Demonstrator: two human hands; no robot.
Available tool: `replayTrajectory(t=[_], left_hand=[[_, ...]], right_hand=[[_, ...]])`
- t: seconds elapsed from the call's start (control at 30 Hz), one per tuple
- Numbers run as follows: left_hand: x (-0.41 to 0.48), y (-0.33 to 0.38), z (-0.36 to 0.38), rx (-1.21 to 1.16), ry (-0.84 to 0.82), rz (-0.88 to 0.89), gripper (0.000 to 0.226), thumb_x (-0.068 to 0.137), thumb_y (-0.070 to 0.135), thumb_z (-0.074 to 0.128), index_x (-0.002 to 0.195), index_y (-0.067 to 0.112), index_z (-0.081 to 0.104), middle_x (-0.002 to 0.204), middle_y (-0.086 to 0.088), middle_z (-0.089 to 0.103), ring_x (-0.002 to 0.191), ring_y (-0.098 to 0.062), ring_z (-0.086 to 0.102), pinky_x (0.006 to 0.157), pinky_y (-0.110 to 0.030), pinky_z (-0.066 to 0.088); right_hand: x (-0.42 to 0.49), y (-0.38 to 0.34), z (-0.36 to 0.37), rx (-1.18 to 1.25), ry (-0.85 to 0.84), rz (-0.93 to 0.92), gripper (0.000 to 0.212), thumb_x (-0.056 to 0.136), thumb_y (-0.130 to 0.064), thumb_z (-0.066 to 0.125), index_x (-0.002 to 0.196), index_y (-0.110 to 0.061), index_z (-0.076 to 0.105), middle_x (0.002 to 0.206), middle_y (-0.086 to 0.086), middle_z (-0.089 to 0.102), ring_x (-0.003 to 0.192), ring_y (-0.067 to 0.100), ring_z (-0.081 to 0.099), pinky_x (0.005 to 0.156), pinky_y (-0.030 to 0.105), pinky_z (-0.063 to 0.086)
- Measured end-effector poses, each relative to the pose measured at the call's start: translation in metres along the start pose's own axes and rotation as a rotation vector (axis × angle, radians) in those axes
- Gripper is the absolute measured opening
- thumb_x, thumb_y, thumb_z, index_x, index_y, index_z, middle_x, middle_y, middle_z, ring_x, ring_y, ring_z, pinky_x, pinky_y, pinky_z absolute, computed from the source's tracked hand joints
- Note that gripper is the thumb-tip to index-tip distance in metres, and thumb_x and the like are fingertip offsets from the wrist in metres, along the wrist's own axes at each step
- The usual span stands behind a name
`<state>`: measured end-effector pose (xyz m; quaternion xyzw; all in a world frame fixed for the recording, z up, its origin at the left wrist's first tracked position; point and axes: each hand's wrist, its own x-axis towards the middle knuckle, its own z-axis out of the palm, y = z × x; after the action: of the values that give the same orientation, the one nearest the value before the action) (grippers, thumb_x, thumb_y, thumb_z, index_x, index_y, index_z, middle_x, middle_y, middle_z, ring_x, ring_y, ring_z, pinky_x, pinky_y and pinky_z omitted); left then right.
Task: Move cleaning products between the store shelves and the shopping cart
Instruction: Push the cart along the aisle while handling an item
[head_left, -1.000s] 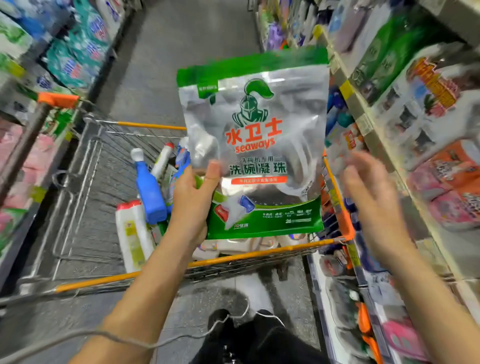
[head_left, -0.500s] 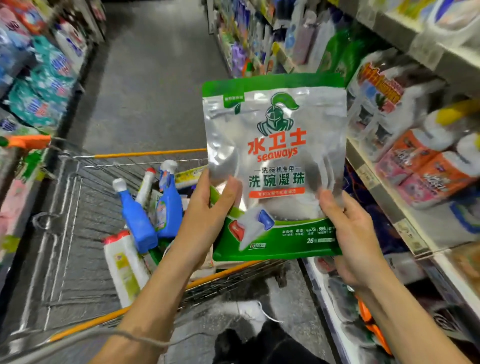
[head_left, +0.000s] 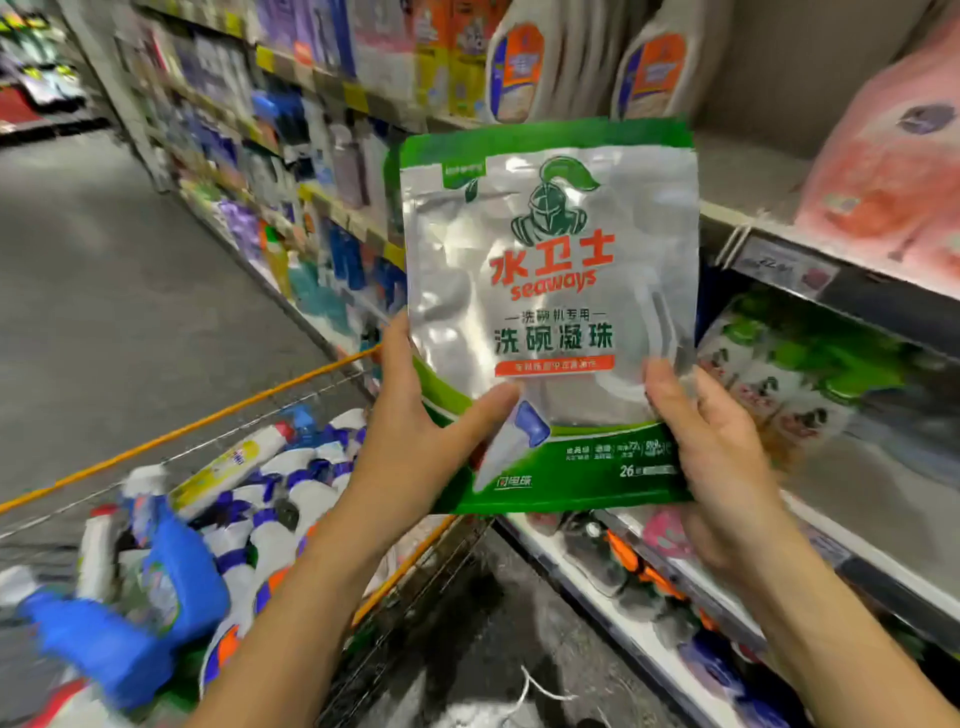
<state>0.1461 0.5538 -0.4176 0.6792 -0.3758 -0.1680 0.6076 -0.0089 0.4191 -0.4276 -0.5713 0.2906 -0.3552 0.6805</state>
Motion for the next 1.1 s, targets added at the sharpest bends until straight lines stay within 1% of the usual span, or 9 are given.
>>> replayTrajectory(t=[0.2,0.3,0.5,0.63,0.77,0.83,0.93,1.03,1.1], left_hand=[[-0.001,0.044,0.065,-0.020,-0.161,0.158,0.082,0.074,0.049,0.076,0.141,0.033,0.031,0.139,0.015,0.047,0.129,-0.004,0.046,0.110,-0.037,0.039],[-0.014,0.071,0.106,-0.073,-0.262,0.207,0.077,0.078,0.036,0.075,0.141,0.033,0.030,0.139,0.019,0.047,0.127,0.002,0.045,0.107,-0.024,0.040],[-0.053,0.130,0.192,-0.146,-0.389,0.321,0.079,0.075,0.034,0.074,0.140,0.034,0.030,0.125,0.036,0.049,0.115,0.019,0.046,0.086,0.001,0.038],[-0.084,0.173,0.243,-0.172,-0.451,0.372,0.089,0.070,0.047,0.076,0.144,0.036,0.027,0.138,0.026,0.046,0.125,0.011,0.044,0.100,-0.011,0.038],[-0.113,0.212,0.289,-0.239,-0.502,0.435,0.077,0.075,0.029,0.074,0.140,0.034,0.034,0.120,0.035,0.055,0.110,0.016,0.052,0.082,0.001,0.040],[-0.123,0.229,0.308,-0.248,-0.515,0.477,0.079,0.076,0.026,0.077,0.141,0.033,0.033,0.122,0.034,0.054,0.112,0.015,0.052,0.086,-0.003,0.042],[-0.133,0.250,0.333,-0.249,-0.532,0.516,0.089,0.071,0.040,0.079,0.144,0.038,0.028,0.134,0.028,0.049,0.122,0.009,0.049,0.100,-0.017,0.043],[-0.137,0.270,0.356,-0.254,-0.532,0.552,0.094,0.066,0.047,0.077,0.143,0.043,0.025,0.139,0.030,0.042,0.126,0.014,0.041,0.101,-0.008,0.037],[-0.137,0.285,0.369,-0.264,-0.552,0.586,0.095,0.067,0.047,0.080,0.144,0.043,0.024,0.141,0.028,0.042,0.128,0.011,0.040,0.104,-0.013,0.037]], right_hand=[[-0.040,-0.040,-0.071,-0.144,0.143,-0.153,0.033,0.092,-0.043,0.051,0.118,-0.027,0.062,0.111,-0.004,0.073,0.101,0.016,0.070,0.086,0.033,0.054],[-0.066,-0.068,-0.115,-0.201,0.185,-0.200,0.028,0.095,-0.034,0.050,0.116,-0.021,0.062,0.109,-0.005,0.074,0.100,0.013,0.070,0.082,0.025,0.055],[-0.136,-0.109,-0.197,-0.168,0.424,-0.285,0.027,0.090,-0.034,0.055,0.110,-0.018,0.065,0.101,0.001,0.076,0.093,0.019,0.072,0.084,0.039,0.054],[-0.182,-0.144,-0.246,-0.145,0.486,-0.349,0.029,0.089,-0.031,0.055,0.115,-0.021,0.062,0.100,0.000,0.076,0.091,0.017,0.072,0.078,0.033,0.056],[-0.223,-0.177,-0.290,-0.141,0.521,-0.386,0.027,0.094,-0.026,0.053,0.118,-0.017,0.059,0.101,0.004,0.075,0.090,0.021,0.073,0.072,0.034,0.059],[-0.238,-0.190,-0.308,-0.125,0.554,-0.392,0.021,0.094,-0.025,0.053,0.112,-0.017,0.060,0.097,0.006,0.076,0.083,0.021,0.074,0.063,0.030,0.058],[-0.255,-0.207,-0.330,-0.158,0.615,-0.413,0.023,0.092,-0.031,0.055,0.111,-0.021,0.061,0.099,0.008,0.075,0.087,0.026,0.073,0.074,0.040,0.057],[-0.266,-0.221,-0.350,-0.176,0.657,-0.441,0.026,0.092,-0.035,0.054,0.114,-0.024,0.061,0.101,0.004,0.075,0.093,0.026,0.072,0.080,0.043,0.056],[-0.270,-0.230,-0.361,-0.153,0.674,-0.456,0.025,0.092,-0.036,0.054,0.113,-0.025,0.061,0.103,0.003,0.075,0.095,0.024,0.072,0.083,0.045,0.055]])
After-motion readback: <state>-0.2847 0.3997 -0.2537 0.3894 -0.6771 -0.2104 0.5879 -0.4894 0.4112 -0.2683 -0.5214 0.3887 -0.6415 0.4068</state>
